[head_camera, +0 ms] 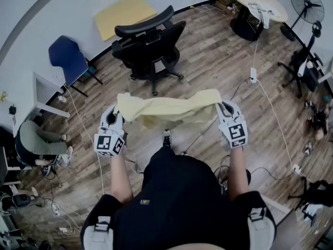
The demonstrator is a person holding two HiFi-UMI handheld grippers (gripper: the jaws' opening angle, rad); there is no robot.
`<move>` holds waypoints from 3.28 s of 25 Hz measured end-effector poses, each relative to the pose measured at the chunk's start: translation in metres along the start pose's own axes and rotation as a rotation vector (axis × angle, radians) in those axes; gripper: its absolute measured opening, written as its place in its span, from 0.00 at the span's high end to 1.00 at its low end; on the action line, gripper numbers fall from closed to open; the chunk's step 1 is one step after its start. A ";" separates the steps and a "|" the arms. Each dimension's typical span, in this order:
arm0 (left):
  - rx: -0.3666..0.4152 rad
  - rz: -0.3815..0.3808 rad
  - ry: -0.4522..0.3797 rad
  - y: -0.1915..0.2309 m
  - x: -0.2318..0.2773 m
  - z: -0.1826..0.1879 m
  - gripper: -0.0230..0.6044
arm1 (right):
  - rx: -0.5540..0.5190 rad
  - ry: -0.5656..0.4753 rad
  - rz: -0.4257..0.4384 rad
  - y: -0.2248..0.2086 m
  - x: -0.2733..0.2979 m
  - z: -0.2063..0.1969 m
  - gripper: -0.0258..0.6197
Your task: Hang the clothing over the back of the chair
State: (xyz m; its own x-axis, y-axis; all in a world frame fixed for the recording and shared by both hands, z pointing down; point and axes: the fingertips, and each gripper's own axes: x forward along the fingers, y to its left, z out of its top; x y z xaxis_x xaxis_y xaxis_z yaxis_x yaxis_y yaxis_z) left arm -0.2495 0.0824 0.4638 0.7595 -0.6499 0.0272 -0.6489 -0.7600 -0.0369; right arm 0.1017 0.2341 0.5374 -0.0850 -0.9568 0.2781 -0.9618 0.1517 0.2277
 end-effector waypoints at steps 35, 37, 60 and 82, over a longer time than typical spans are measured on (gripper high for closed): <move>-0.003 -0.005 0.022 0.060 0.041 -0.007 0.95 | 0.004 0.016 -0.009 -0.004 0.067 0.019 0.95; -0.003 -0.009 0.021 0.066 0.045 -0.007 0.95 | 0.007 0.016 -0.014 -0.004 0.073 0.021 0.95; -0.009 -0.056 0.027 0.135 0.103 -0.020 0.95 | 0.009 0.028 -0.071 -0.009 0.148 0.041 0.95; -0.001 -0.105 0.027 0.186 0.156 -0.017 0.95 | 0.023 0.033 -0.139 -0.024 0.200 0.059 0.95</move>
State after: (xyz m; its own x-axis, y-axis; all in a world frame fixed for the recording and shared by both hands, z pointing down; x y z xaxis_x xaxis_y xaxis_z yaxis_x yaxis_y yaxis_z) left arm -0.2522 -0.1607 0.4782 0.8219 -0.5667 0.0579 -0.5658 -0.8239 -0.0318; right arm 0.0925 0.0247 0.5324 0.0575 -0.9594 0.2760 -0.9695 0.0123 0.2449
